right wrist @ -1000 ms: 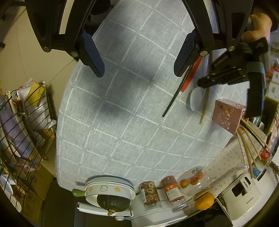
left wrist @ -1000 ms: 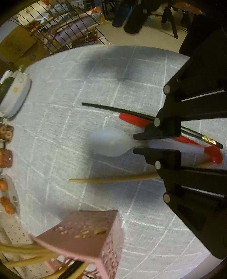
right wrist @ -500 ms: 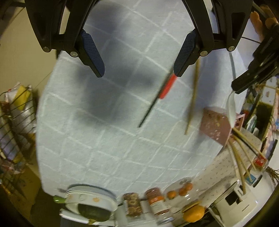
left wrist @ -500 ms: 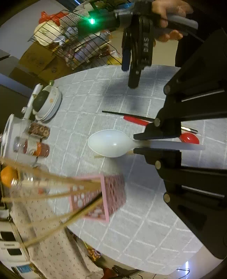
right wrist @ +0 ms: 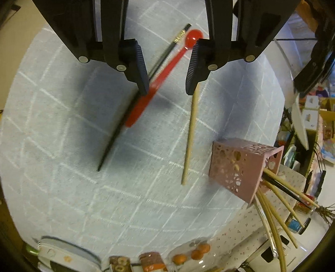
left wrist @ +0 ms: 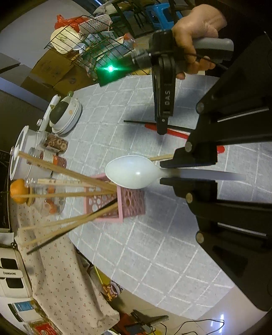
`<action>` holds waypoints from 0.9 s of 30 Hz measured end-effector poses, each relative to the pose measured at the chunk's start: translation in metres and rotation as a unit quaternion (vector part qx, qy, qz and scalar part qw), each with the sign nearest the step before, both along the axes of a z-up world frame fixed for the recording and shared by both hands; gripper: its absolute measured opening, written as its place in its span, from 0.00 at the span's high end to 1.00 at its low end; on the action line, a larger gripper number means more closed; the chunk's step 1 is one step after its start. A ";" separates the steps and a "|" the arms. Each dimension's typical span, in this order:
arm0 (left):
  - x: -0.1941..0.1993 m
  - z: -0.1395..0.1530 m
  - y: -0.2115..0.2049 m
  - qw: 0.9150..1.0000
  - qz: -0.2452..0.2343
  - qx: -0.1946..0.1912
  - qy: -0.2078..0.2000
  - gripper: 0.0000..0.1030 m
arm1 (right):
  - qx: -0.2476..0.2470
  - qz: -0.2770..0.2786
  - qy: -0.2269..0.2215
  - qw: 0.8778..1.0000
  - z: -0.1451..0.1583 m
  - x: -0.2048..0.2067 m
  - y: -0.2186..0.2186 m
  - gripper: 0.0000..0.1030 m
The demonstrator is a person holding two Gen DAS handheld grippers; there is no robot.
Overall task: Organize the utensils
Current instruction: 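Grasp the red spoon with the right tool while the left tool holds the white spoon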
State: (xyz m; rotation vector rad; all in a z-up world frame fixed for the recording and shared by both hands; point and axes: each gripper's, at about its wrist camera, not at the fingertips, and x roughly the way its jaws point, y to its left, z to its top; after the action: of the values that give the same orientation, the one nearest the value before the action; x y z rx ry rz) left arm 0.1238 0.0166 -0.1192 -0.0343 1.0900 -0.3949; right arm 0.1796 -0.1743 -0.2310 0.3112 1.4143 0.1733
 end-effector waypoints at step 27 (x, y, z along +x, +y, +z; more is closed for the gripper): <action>-0.001 0.004 0.026 0.999 0.034 -0.012 -0.015 0.91 | -0.095 -0.008 -0.035 0.995 -0.015 0.010 0.038 0.96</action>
State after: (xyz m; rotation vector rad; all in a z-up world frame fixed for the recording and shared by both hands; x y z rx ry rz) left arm 0.1227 0.0423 -0.1151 -0.0856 1.0511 -0.3459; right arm 0.1896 -0.1367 -0.2457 0.1587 1.3466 0.0350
